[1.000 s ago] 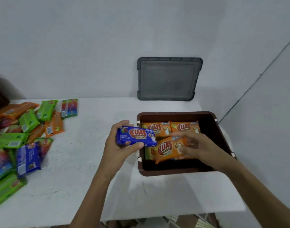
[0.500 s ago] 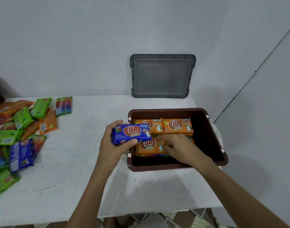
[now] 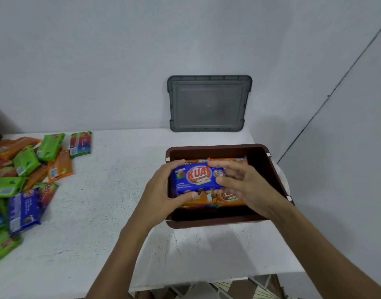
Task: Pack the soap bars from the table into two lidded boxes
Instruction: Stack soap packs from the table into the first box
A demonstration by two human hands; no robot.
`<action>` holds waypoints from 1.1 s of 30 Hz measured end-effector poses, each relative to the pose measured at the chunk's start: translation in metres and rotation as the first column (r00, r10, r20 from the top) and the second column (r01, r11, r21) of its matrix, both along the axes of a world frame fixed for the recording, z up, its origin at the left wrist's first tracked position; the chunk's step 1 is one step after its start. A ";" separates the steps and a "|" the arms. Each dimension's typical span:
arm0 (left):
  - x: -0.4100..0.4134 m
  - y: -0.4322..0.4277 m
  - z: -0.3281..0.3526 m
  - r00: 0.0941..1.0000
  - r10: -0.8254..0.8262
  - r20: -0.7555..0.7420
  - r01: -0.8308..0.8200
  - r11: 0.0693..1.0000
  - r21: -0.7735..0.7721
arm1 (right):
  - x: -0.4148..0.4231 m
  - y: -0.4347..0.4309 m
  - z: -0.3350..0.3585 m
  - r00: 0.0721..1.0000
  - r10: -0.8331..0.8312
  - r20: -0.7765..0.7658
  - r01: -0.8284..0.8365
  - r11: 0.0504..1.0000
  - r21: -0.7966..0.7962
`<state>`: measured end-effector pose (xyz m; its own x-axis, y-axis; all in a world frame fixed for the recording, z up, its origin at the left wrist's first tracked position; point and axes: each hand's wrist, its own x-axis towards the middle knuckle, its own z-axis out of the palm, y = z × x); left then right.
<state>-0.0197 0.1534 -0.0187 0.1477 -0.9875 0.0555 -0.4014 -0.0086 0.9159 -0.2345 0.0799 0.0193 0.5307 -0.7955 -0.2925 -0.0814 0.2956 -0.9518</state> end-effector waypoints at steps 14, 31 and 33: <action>0.008 0.005 -0.036 0.904 0.123 0.409 -0.082 0.990 -0.118 | -0.052 -0.026 -0.042 0.618 -0.074 -0.783 -0.216 0.941 -0.259; 0.141 0.078 -0.049 0.849 0.267 0.455 -0.265 0.962 -0.071 | 0.149 0.015 0.000 0.674 -0.199 -0.711 -0.531 0.539 -0.654; 0.176 0.094 -0.049 0.801 0.356 0.482 -0.373 0.926 -0.065 | 0.193 0.024 -0.009 0.704 -0.116 -0.700 -0.583 0.469 -0.664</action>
<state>0.1558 0.2478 -0.0681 0.4602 -0.8686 0.1834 -0.7479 -0.2681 0.6073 -0.0413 0.1043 0.0108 0.7187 -0.6908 0.0799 -0.6155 -0.6854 -0.3891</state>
